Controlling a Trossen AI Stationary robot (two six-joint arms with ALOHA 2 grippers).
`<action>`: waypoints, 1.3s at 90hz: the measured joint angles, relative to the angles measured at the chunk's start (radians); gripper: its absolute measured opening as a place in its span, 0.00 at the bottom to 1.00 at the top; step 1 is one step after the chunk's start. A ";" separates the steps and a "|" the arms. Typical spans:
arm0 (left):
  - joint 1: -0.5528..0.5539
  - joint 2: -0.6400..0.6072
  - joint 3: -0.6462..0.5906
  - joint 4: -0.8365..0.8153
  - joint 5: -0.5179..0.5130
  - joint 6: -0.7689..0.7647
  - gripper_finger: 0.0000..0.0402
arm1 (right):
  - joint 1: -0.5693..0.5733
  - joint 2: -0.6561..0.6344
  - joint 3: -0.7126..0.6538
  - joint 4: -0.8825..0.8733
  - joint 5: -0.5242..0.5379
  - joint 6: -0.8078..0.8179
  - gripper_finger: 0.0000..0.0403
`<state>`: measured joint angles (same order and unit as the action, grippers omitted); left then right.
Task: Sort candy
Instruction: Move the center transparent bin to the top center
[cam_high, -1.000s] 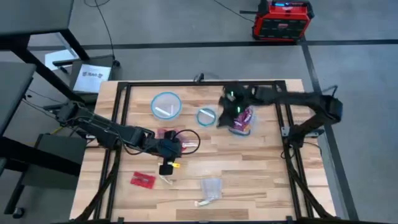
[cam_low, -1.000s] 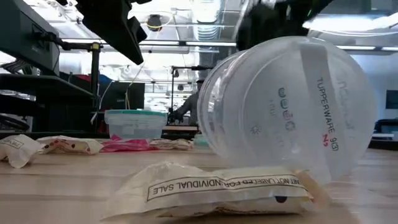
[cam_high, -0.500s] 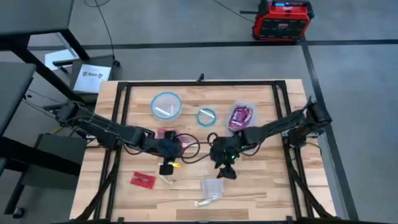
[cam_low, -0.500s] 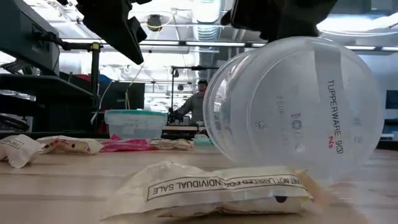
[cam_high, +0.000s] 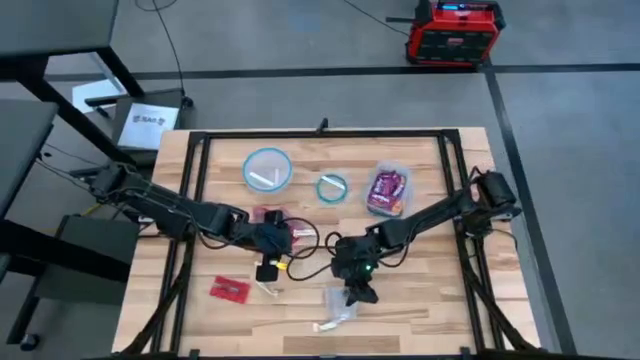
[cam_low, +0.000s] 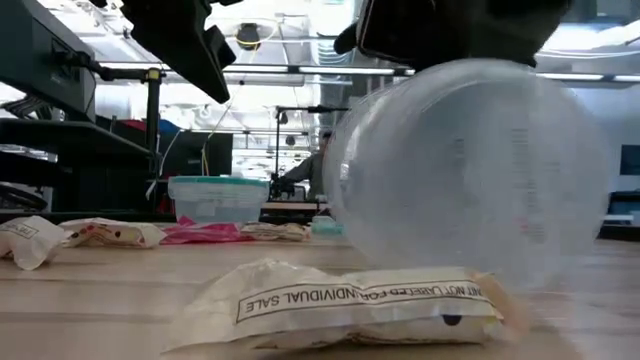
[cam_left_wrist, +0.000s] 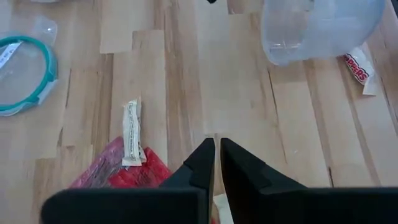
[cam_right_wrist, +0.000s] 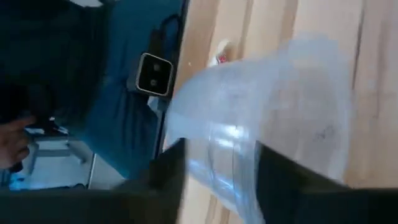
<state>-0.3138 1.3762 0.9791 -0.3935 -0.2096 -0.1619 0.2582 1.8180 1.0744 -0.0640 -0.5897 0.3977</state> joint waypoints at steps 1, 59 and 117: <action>0.000 0.000 0.000 0.000 0.000 0.000 0.03 | -0.001 -0.004 0.000 -0.008 0.006 -0.013 0.10; -0.055 -0.090 0.020 -0.123 -0.085 -0.043 0.03 | -0.488 -0.015 0.389 -0.743 0.624 -0.613 0.00; -0.078 -0.233 0.021 -0.225 -0.121 -0.079 0.03 | -0.503 0.249 0.559 -0.860 0.528 -0.516 0.15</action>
<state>-0.3920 1.1435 0.9997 -0.6189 -0.3302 -0.2405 -0.2443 2.0673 1.6335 -0.9242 -0.0614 -0.1179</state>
